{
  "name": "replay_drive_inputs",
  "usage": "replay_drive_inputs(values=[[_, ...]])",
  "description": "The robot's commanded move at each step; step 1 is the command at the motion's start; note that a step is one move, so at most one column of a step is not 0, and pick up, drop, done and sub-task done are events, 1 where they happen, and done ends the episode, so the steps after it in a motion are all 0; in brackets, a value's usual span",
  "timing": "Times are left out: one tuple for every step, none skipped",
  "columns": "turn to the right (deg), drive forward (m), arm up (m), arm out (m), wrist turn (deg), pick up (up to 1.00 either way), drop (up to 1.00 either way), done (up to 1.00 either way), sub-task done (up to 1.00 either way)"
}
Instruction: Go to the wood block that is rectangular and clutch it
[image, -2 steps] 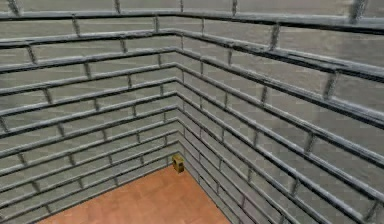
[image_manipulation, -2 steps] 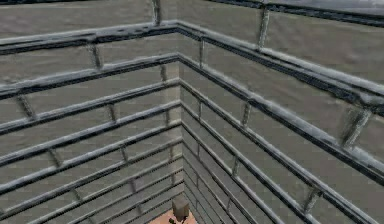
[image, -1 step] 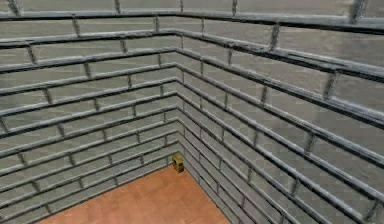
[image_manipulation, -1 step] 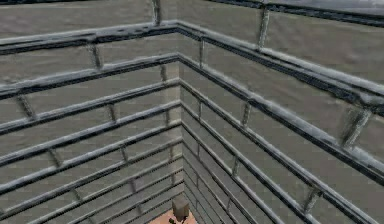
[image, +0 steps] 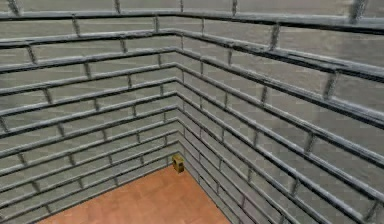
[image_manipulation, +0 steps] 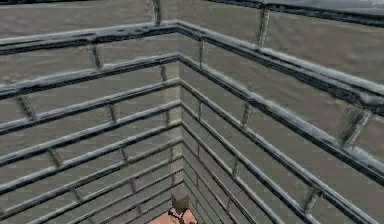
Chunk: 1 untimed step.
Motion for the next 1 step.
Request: replay_drive_inputs(values=[[0.0, 0.0, 0.0, 0.0, 0.0, 0.0, 0.0, 1.0, 0.0]])
